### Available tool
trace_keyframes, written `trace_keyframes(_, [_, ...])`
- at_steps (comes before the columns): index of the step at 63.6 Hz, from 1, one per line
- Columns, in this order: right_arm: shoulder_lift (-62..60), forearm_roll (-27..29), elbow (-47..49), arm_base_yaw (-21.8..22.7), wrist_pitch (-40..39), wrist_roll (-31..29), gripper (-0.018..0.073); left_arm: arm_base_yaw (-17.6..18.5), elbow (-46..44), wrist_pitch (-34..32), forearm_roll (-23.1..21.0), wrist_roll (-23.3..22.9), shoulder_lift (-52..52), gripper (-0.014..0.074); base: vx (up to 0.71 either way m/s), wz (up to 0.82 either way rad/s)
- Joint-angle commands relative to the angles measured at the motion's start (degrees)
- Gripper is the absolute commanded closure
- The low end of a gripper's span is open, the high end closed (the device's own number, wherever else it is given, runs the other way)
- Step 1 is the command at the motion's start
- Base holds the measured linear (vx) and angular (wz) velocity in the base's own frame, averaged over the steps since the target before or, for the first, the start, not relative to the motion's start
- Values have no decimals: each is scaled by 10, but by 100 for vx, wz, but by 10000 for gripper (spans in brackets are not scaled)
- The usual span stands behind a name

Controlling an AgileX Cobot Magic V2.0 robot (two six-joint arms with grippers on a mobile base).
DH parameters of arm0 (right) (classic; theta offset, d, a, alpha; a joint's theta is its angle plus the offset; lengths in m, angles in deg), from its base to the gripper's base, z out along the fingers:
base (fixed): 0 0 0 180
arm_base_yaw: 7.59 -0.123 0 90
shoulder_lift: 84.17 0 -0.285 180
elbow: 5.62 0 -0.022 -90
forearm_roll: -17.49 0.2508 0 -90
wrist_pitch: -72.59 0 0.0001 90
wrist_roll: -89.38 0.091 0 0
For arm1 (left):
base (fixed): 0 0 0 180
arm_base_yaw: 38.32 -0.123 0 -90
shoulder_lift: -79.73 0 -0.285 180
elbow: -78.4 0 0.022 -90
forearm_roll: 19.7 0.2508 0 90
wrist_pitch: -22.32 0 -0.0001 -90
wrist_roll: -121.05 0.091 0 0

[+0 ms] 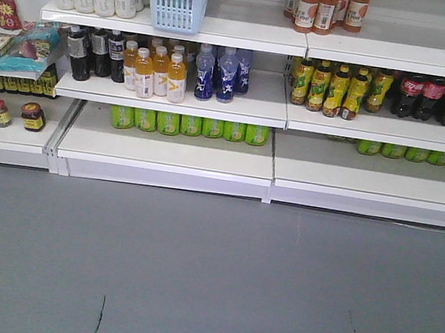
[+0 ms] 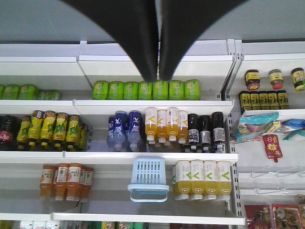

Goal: Place coke in basket with both arms
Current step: 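Drive the base toward the shelf holding the light-blue basket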

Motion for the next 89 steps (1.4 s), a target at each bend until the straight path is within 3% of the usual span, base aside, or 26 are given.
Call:
trace_keyframes(1, [-11,-4,-6,3,-41,-3,564,0,-1,-38,-5,-7,11,602,0,0])
trace_keyframes(89, [-11,-4,-6,3,-41,-3,564,0,-1,-38,-5,-7,11,602,1,0])
